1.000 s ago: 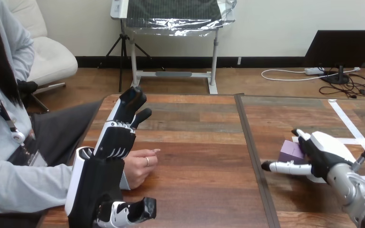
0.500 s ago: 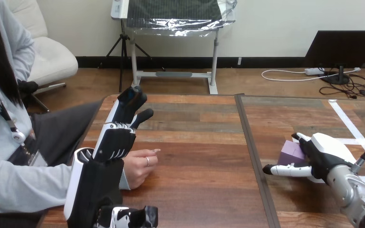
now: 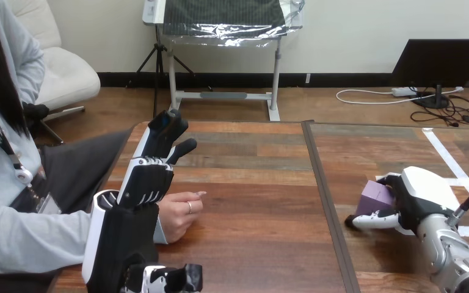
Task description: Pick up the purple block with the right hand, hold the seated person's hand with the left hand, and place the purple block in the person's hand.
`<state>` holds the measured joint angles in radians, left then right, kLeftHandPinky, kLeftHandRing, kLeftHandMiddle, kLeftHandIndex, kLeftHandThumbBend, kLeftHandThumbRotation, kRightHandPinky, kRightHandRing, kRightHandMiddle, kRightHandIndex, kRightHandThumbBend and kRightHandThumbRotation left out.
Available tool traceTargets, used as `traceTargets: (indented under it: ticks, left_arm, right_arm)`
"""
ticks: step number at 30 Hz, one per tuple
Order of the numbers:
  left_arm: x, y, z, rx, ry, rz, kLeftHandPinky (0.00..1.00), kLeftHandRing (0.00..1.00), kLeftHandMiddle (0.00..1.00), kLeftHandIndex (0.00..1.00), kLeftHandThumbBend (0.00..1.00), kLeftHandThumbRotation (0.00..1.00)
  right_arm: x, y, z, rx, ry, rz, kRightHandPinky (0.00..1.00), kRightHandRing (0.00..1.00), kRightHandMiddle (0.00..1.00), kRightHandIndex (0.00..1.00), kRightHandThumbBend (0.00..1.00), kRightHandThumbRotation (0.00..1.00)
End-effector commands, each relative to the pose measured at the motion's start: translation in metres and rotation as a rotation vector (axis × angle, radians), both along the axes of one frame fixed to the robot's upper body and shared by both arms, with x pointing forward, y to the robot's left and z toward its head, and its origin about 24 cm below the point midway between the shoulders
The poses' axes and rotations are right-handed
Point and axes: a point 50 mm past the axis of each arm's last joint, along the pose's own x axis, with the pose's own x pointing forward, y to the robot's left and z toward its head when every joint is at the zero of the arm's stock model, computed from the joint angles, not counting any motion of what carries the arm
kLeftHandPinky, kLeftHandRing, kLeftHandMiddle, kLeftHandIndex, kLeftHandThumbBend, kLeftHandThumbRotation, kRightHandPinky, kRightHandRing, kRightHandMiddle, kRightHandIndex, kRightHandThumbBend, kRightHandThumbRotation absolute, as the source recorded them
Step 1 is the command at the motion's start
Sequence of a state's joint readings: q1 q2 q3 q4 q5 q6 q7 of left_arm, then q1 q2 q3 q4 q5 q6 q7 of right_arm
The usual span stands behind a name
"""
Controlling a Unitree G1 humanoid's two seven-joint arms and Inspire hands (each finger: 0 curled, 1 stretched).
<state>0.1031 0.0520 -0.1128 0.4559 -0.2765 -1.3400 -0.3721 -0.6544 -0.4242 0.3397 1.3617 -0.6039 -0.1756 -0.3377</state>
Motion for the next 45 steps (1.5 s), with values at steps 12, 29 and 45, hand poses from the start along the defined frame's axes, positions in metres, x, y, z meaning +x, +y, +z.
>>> traceTargets:
  ticks: [12,29,45]
  left_arm:
    - [0.006,-0.006,0.012,-0.029,-0.075,-0.004,0.85,0.93,0.95,0.93,0.97,0.69]
    - [0.004,-0.006,0.009,-0.034,-0.042,-0.02,0.87,0.94,0.95,0.93,1.0,0.64]
    - [0.003,-0.004,0.008,-0.014,-0.019,-0.009,0.88,0.94,0.95,0.93,1.0,0.65]
  right_arm:
    - [0.007,-0.002,0.013,-0.01,-0.156,-0.07,0.06,0.11,0.19,0.27,0.61,0.09]
    - [0.01,-0.009,0.023,0.093,-0.218,-0.137,0.04,0.1,0.17,0.23,0.48,0.12]
    - [0.02,-0.01,0.039,0.151,-0.296,-0.122,0.09,0.14,0.21,0.26,0.41,0.19]
